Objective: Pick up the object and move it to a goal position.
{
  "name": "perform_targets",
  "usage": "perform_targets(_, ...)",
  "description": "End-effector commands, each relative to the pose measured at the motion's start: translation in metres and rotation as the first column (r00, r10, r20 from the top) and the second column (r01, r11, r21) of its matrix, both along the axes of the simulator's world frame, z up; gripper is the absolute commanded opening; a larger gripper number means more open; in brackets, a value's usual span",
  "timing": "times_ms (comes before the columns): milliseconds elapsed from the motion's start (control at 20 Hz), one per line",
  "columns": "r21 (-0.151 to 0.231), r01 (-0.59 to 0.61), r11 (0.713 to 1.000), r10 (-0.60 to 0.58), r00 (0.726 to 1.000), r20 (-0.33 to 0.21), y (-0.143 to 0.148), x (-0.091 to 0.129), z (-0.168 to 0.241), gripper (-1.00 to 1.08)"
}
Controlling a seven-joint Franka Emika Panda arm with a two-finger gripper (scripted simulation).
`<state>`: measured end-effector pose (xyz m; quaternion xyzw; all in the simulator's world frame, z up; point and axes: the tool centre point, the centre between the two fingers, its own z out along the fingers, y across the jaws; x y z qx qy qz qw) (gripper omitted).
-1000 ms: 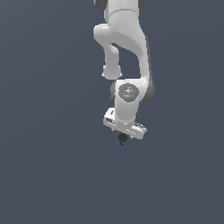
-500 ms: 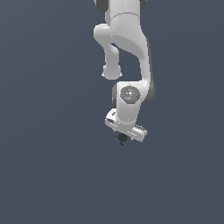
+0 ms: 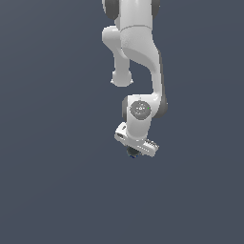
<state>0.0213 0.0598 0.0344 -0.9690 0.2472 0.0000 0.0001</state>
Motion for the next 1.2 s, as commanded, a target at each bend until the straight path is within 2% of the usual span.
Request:
perform_targets(0, 0.000, 0.001, 1.000, -0.001, 1.000, 0.000, -0.0001, -0.0005, -0.0118, 1.00)
perform_targets(300, 0.000, 0.002, 1.000, -0.002, 1.000, 0.000, 0.0000, 0.0008, -0.0206, 1.00)
perform_targets(350, 0.000, 0.002, 1.000, -0.002, 1.000, 0.000, 0.0000, 0.0008, -0.0206, -1.00)
perform_targets(1150, 0.000, 0.001, 1.000, -0.001, 1.000, 0.000, 0.0017, -0.0022, -0.0124, -1.00)
